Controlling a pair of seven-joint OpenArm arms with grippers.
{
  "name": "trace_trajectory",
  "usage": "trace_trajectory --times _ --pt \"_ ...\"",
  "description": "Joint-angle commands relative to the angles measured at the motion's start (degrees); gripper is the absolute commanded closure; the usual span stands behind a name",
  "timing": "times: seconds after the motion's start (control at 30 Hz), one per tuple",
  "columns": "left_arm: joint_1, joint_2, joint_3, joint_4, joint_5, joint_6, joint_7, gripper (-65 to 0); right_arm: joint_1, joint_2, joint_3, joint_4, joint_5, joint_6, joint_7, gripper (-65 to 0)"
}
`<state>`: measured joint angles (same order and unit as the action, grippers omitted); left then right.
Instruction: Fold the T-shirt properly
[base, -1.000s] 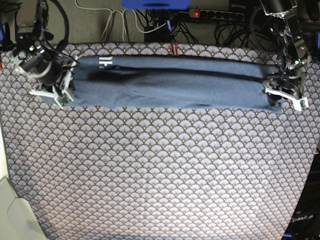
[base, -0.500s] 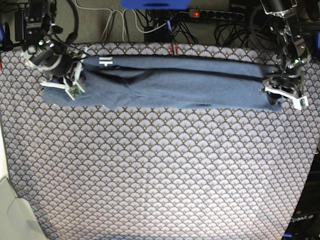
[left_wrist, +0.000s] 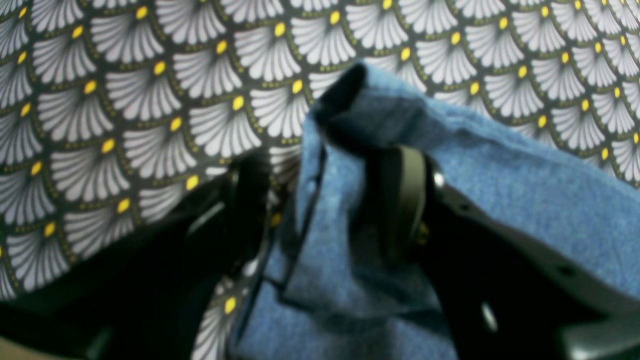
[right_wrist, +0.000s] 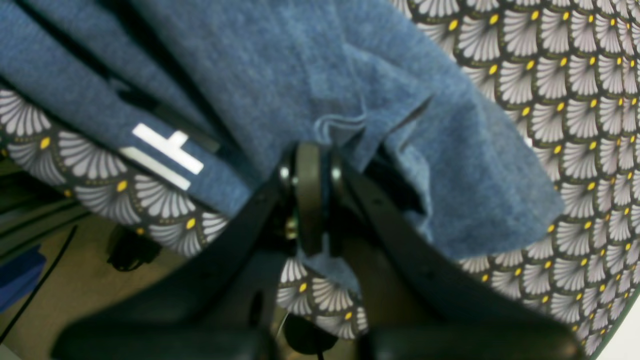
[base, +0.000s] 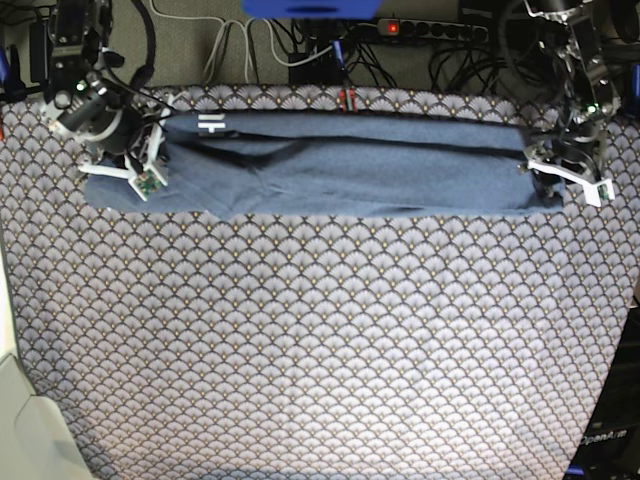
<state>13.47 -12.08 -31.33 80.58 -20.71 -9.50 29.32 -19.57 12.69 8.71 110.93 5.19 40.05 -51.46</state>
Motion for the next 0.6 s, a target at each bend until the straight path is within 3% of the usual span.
trace_trajectory --times 0.0,0.33,0.43,0.57 --pt "0.1 -0.6 -0.2 0.6 0.1 -0.2 0.2 -33.2 0.3 0.6 0.3 0.8 0.6 -0.1 0.7 0.0" --pt "-1.1 -0.6 -0.3 -7.2 -0.1 -0.2 0.1 -31.1 0.5 0.6 0.3 0.9 0.6 -0.1 0.7 0.0" --pt "-1.6 -0.6 -0.3 -8.6 -0.1 -0.2 0.1 -22.2 0.6 0.6 0.3 0.9 0.6 -0.1 0.7 0.0" --pt "-1.6 -0.5 -0.2 -8.8 -0.1 -0.2 0.1 -5.7 0.7 0.6 0.3 0.9 0.6 -0.1 0.7 0.0"
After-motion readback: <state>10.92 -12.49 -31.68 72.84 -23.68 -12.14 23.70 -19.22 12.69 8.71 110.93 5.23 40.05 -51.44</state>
